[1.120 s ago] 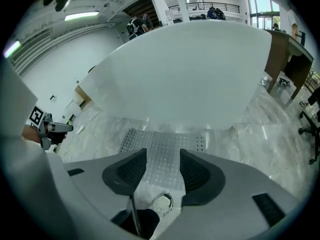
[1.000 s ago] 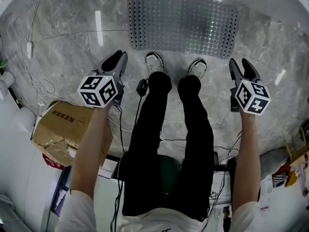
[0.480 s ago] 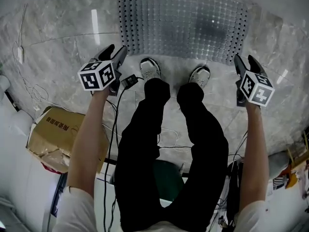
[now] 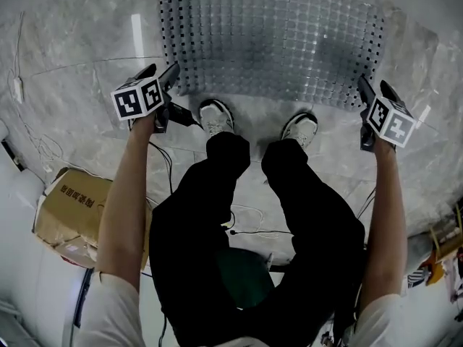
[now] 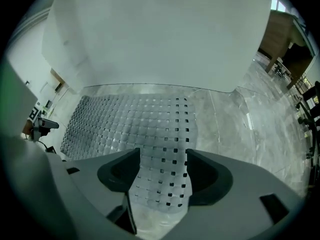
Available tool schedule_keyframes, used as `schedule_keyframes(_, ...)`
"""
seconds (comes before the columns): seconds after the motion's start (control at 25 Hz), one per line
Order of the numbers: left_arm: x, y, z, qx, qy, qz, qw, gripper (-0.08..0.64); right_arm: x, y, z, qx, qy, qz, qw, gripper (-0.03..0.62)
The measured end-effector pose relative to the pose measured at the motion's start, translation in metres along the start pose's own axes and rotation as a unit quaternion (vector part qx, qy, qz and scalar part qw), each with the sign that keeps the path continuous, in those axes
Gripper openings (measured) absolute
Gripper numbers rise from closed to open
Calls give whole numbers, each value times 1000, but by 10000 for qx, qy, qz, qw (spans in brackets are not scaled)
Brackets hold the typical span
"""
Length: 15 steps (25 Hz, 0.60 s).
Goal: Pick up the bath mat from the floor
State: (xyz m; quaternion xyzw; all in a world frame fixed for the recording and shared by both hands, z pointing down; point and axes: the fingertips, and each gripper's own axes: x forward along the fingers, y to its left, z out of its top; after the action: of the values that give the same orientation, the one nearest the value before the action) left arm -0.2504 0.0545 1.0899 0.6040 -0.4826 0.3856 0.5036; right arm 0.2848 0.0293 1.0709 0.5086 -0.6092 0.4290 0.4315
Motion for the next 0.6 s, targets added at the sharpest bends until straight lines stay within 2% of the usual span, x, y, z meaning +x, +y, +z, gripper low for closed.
schedule_keyframes(0.16,28,17,-3,209,173,194,9994,299,25,-11,-9,-411,133,-52,9991,262)
schedule_keyframes(0.28,39,32,5,211,131,293,9993,299,41,-22,-7,-302,91,-90,9995,264)
schedule_keyframes(0.36,46,36,9,105,104,255,9996,298,48,-31,-5,-174,101,-159,9997,264)
schedule_keyframes(0.48,59,39,9,196,195,205,9994,299,60,-45,-9,-168,234,-282,9992,265)
schedule_keyframes(0.6,69,41,8,212,266,124,9993,304,73,-51,-17,-517,428,-256,9974,265)
